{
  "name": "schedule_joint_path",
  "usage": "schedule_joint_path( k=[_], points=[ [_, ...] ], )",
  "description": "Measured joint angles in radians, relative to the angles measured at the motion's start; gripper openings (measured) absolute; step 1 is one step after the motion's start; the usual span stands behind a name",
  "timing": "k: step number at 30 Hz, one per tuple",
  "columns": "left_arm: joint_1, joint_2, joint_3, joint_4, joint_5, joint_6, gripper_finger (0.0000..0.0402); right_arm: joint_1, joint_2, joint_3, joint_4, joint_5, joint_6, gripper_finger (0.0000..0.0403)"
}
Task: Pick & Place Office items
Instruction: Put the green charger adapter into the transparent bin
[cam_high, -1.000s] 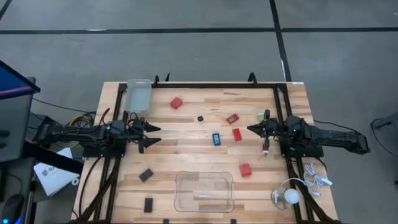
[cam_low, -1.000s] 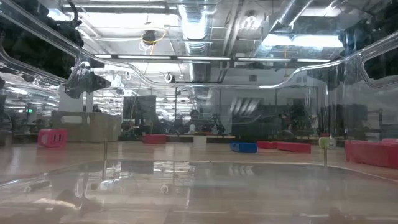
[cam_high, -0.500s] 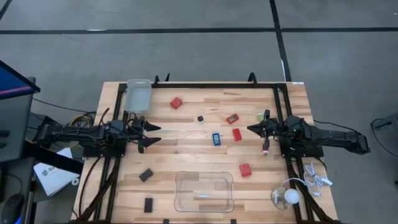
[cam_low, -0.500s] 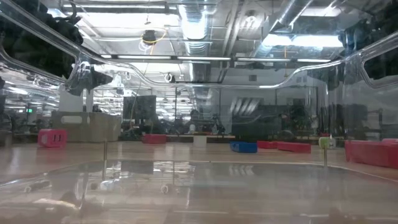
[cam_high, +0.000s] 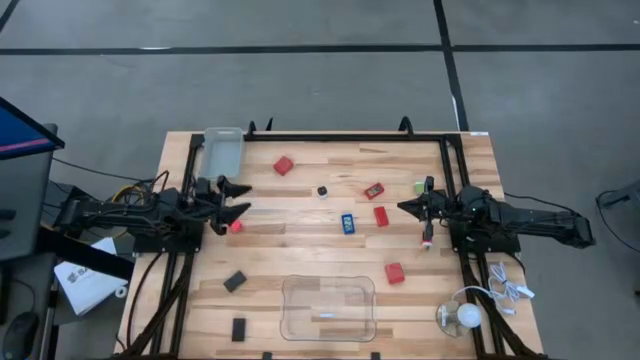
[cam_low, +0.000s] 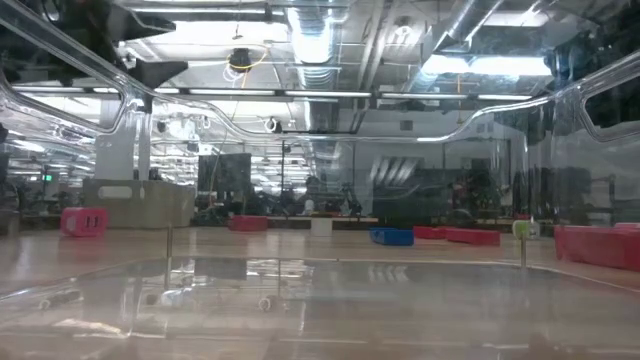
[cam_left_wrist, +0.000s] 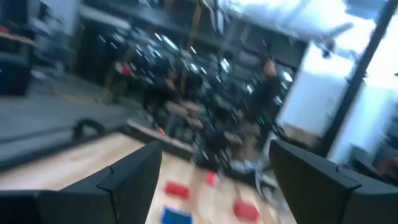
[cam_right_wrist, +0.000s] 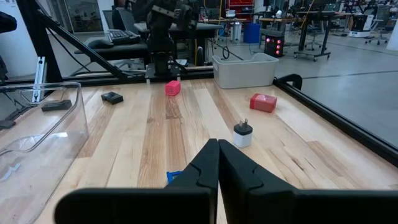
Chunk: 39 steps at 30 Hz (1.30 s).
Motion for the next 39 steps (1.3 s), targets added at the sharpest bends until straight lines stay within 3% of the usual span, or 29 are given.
schedule_joint_path(
  k=[3, 8, 14, 17, 22, 27, 34, 39],
  points=[
    [0.000, 0.003, 0.000, 0.068, -0.021, -0.044, 0.0296, 0.000, 0.000, 0.000, 0.000, 0.000, 0.000, 0.0000],
    [0.000, 0.008, 0.000, 0.149, 0.071, -0.054, 0.0296, 0.000, 0.000, 0.000, 0.000, 0.000, 0.000, 0.0000],
    [0.000, 0.009, 0.000, 0.184, 0.062, -0.047, 0.0296, -0.007, 0.000, 0.000, 0.017, 0.019, 0.014, 0.0000],
    [0.000, 0.018, 0.000, 0.189, 0.117, -0.054, 0.0296, -0.006, -0.001, 0.000, 0.084, 0.022, 0.247, 0.0000],
    [0.000, 0.043, 0.000, 0.189, 0.179, -0.109, 0.0296, -0.019, -0.001, 0.001, 0.294, 0.057, 0.235, 0.0000],
    [-0.010, 0.112, 0.000, 0.202, 0.299, -0.063, 0.0296, -0.027, -0.003, 0.037, 0.431, 0.045, 0.258, 0.0000],
    [-0.018, 0.255, 0.000, 0.370, 0.169, -0.059, 0.0296, -0.027, -0.010, 0.045, 0.504, 0.112, 0.252, 0.0000],
    [-0.018, 0.352, 0.000, 0.458, 0.136, -0.064, 0.0296, -0.014, -0.007, 0.046, 0.500, 0.073, 0.390, 0.0000]
  ],
)
